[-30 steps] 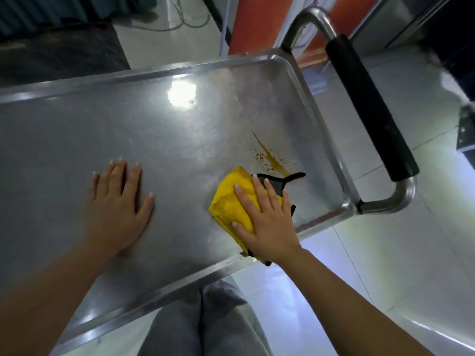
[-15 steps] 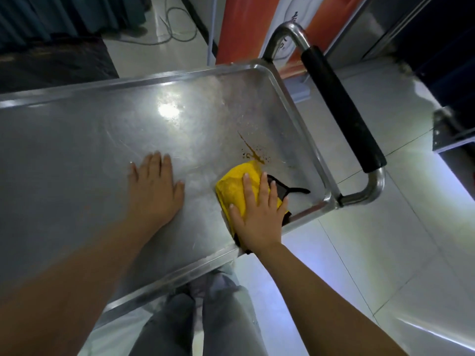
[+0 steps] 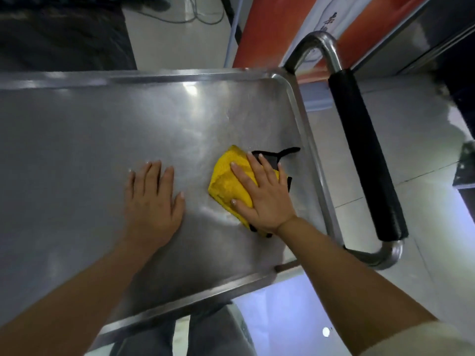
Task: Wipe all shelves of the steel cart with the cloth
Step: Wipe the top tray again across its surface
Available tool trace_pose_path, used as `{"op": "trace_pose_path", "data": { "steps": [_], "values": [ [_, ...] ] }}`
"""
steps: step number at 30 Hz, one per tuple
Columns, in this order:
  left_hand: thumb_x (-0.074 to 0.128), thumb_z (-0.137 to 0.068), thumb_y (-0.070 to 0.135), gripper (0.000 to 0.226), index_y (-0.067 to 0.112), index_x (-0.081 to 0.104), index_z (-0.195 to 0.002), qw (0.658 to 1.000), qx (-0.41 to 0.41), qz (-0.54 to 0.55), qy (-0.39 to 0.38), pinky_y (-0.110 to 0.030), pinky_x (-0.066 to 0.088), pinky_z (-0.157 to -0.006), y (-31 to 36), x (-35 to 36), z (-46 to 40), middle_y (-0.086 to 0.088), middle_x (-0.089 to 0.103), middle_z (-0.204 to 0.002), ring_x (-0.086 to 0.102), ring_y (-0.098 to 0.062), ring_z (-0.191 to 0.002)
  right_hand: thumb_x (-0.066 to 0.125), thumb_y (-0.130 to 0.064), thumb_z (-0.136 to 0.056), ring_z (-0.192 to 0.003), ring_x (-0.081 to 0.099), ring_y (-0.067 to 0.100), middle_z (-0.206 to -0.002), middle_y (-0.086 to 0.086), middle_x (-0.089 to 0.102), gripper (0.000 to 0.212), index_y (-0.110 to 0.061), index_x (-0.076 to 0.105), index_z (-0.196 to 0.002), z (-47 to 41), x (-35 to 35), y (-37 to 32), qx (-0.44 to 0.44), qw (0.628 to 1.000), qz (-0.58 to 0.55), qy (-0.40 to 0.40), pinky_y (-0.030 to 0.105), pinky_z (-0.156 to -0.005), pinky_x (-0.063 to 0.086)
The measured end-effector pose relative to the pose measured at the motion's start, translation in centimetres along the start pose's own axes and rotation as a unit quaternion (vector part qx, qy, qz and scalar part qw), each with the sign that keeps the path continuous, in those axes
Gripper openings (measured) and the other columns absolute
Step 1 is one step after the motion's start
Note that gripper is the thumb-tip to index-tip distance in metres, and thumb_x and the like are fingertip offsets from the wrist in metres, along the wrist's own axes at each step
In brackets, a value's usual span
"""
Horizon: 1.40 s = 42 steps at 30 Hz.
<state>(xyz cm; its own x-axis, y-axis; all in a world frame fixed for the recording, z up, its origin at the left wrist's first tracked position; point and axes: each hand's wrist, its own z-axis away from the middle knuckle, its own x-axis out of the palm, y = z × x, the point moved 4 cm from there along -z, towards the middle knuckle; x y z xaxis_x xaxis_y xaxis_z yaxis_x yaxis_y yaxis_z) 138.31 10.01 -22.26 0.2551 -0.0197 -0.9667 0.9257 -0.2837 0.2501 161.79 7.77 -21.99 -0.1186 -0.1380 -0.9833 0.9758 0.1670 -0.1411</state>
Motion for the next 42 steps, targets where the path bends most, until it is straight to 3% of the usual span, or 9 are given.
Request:
{"op": "trace_pose_path", "data": {
  "steps": [6, 17, 24, 33, 38, 42],
  "values": [
    [0.04, -0.092, 0.037, 0.055, 0.002, 0.05, -0.133, 1.0, -0.005, -0.016, 0.015, -0.055, 0.024, -0.113, -0.2, 0.3, -0.4, -0.024, 0.044, -0.14, 0.039, -0.041, -0.131, 0.021, -0.073, -0.085, -0.148, 0.005, 0.027, -0.162, -0.001, 0.006, 0.071, -0.048, 0.0, -0.148, -9.5, -1.7, 2.5, -0.036, 0.999, -0.009, -0.038, 0.062, -0.113, 0.005],
    [0.037, -0.092, 0.039, 0.059, 0.001, 0.048, -0.135, 0.999, -0.024, -0.042, 0.012, -0.054, 0.022, -0.115, 0.0, 0.3, -0.8, -0.024, 0.042, -0.143, 0.036, -0.04, -0.132, 0.034, -0.067, -0.089, -0.148, 0.001, 0.028, -0.162, -0.001, 0.002, 0.07, -0.046, 0.005, -0.149, -18.9, -2.8, 3.4, 0.009, 0.999, -0.034, -0.006, 0.061, -0.114, -0.001],
    [0.036, -0.091, 0.042, 0.061, 0.003, 0.047, -0.136, 0.999, -0.028, -0.034, -0.017, -0.053, 0.019, -0.115, 0.1, 0.0, -0.8, -0.023, 0.04, -0.143, 0.034, -0.04, -0.135, 0.03, -0.066, -0.09, -0.148, -0.001, 0.028, -0.162, 0.001, 0.0, 0.07, -0.044, 0.002, -0.15, -13.4, -2.0, 3.3, 0.138, 0.989, -0.053, 0.014, 0.061, -0.114, -0.004],
    [0.034, -0.09, 0.042, 0.061, 0.001, 0.048, -0.133, 1.0, -0.02, -0.013, -0.018, -0.054, 0.016, -0.115, 0.2, -0.3, -0.6, -0.026, 0.041, -0.141, 0.035, -0.042, -0.133, 0.025, -0.065, -0.089, -0.147, 0.006, 0.033, -0.162, 0.009, 0.006, 0.073, -0.036, 0.002, -0.152, 1.3, -0.5, 1.3, 0.198, 0.98, -0.023, 0.002, 0.064, -0.113, 0.004],
    [0.034, -0.089, 0.04, 0.061, 0.001, 0.048, -0.134, 1.0, -0.019, 0.002, -0.021, -0.053, 0.012, -0.116, 0.2, -0.3, -0.5, -0.027, 0.04, -0.141, 0.034, -0.043, -0.133, 0.027, -0.065, -0.091, -0.146, 0.013, 0.036, -0.161, 0.011, 0.011, 0.073, -0.033, 0.005, -0.153, 8.9, 0.4, -0.3, 0.142, 0.989, 0.008, -0.033, 0.065, -0.111, 0.016],
    [0.031, -0.09, 0.044, 0.065, 0.003, 0.042, -0.14, 0.999, -0.004, -0.002, -0.045, -0.053, 0.009, -0.117, 0.1, -0.1, -0.4, -0.026, 0.034, -0.147, 0.027, -0.041, -0.138, 0.027, -0.065, -0.09, -0.147, 0.014, 0.032, -0.161, 0.007, 0.011, 0.071, -0.037, 0.006, -0.152, 10.4, -0.4, 1.7, 0.115, 0.992, 0.022, -0.043, 0.065, -0.111, 0.017]
  ]
}}
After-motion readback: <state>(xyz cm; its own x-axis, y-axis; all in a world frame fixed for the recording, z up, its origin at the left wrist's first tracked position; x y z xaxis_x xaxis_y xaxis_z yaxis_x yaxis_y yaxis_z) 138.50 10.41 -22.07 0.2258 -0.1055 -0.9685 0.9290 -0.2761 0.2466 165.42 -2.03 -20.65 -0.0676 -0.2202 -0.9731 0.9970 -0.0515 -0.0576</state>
